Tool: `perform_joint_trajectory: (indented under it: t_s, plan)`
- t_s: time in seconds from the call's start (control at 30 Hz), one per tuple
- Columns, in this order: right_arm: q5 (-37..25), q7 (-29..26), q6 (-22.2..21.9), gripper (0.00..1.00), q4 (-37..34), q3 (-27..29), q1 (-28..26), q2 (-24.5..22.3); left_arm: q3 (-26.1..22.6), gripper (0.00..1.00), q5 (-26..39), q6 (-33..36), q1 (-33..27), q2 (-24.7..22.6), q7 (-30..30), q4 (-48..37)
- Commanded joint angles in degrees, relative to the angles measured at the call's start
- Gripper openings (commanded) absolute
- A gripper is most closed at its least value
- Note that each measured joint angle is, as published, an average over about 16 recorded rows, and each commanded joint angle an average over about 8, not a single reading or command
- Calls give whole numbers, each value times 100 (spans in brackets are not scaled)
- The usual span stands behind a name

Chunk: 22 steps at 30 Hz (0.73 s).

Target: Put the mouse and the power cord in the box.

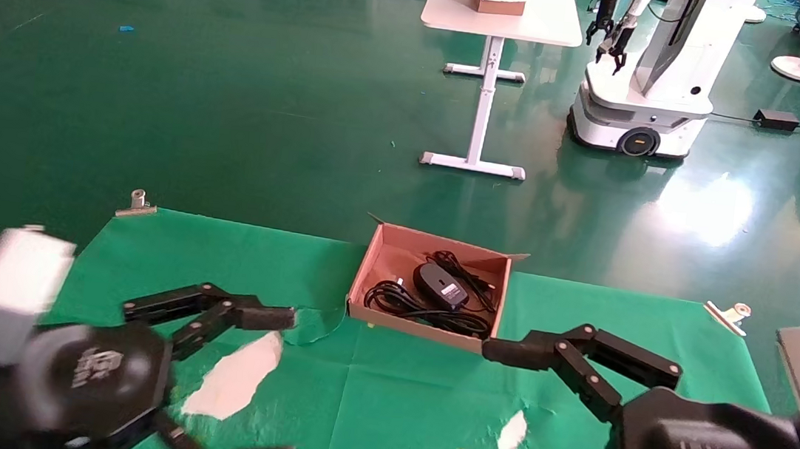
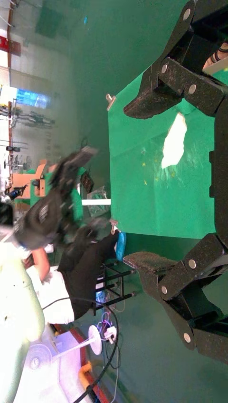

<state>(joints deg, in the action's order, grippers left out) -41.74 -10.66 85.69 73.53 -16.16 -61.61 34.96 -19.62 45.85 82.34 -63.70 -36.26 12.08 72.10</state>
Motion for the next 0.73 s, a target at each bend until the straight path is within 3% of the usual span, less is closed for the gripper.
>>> perform_joint_trajectory:
  t_s: [0.03, 0.27, 0.73]
  plan:
    - [0, 0, -1, 100, 0, -1, -1, 0, 210, 100, -231, 194, 124, 72, -79, 86]
    - [10, 1, 5, 100, 4, 2, 5, -7, 585, 100, -652, 526, 333, 192, -185, 233]
    - [4, 1, 2, 100, -1, -2, 1, -3, 446, 100, -497, 408, 262, 152, -151, 180]
